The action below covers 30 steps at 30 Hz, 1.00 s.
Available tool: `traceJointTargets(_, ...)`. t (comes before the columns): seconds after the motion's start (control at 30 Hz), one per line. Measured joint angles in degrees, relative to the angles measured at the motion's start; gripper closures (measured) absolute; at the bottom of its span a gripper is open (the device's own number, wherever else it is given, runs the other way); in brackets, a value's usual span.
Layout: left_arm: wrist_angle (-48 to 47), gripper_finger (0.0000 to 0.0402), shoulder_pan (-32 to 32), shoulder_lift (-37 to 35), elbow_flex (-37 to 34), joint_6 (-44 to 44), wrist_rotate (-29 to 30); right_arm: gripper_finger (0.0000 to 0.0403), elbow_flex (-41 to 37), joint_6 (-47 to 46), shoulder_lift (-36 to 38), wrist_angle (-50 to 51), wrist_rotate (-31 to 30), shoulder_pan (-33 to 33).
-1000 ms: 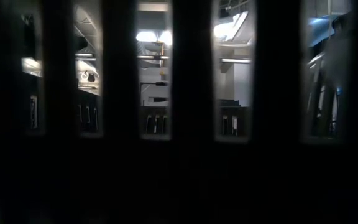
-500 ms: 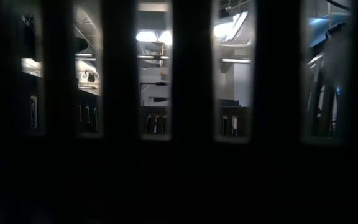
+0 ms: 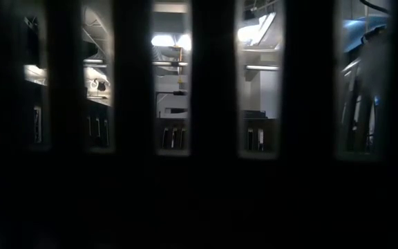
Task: Sort Halloween decoration
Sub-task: Return to Home Position
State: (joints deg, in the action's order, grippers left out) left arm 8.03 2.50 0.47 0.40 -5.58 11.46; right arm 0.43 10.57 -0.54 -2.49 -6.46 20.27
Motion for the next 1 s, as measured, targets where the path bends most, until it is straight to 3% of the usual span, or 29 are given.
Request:
traceJointTargets(0.43,0.1,0.0363,0.0,0.0,0.0,0.0,0.0,0.0391,0.0,0.0,0.4,0.0,0.0,-0.2)
traceJointTargets(0.73,0.1,0.0363,0.0,0.0,0.0,0.0,0.0,0.0391,0.0,0.0,0.4,0.1,0.7,-5.6)
traceJointTargets(1.0,0.1,0.0363,0.0,0.0,0.0,0.0,0.0,0.0391,0.0,0.0,0.4,0.1,1.8,-3.3)
